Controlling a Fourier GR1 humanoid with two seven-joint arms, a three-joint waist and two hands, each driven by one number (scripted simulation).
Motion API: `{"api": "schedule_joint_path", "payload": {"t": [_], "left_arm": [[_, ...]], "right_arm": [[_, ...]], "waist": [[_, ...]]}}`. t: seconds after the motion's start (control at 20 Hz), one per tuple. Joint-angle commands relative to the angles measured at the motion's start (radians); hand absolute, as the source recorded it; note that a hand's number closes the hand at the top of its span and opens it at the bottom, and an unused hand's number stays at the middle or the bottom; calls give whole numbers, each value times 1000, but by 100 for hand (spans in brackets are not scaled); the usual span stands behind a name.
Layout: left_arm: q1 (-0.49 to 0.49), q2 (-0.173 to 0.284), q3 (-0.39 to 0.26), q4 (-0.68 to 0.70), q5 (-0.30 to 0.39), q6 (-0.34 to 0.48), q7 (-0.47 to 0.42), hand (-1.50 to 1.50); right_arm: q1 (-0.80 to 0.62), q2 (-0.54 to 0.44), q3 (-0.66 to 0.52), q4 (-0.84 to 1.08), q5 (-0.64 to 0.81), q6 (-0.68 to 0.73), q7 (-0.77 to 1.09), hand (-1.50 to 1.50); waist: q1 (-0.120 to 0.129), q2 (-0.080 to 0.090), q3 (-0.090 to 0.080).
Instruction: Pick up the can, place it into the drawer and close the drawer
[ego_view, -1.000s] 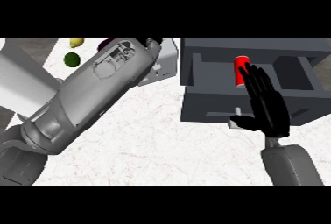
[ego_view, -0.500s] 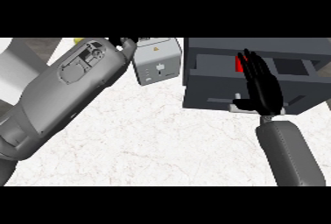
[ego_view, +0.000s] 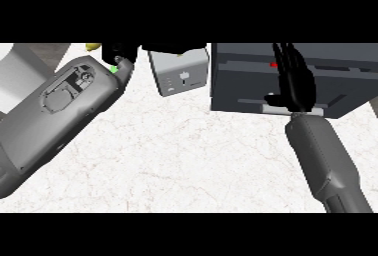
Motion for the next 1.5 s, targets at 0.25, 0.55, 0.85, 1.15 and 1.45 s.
{"api": "schedule_joint_path", "payload": {"t": [0.25,0.55,0.85,1.15,1.45], "left_arm": [[99,47,-2,-163,-29,32,56,-150],[202,69,-8,-238,-59,24,14,-150],[223,76,5,-257,-79,20,19,-150],[300,110,14,-303,-82,-16,-16,-150],[309,120,41,-314,-85,-3,-12,-150]], "right_arm": [[-242,-6,-70,322,21,-98,26,-150],[-339,-20,-93,412,10,-115,17,-150],[-405,-30,-112,486,7,-124,24,-150],[-442,-48,-154,504,-45,-89,-57,-150],[-465,12,-280,452,-211,-58,-193,-150]], "waist": [[30,26,17],[34,29,16],[25,34,17],[41,39,17],[32,35,20]]}}
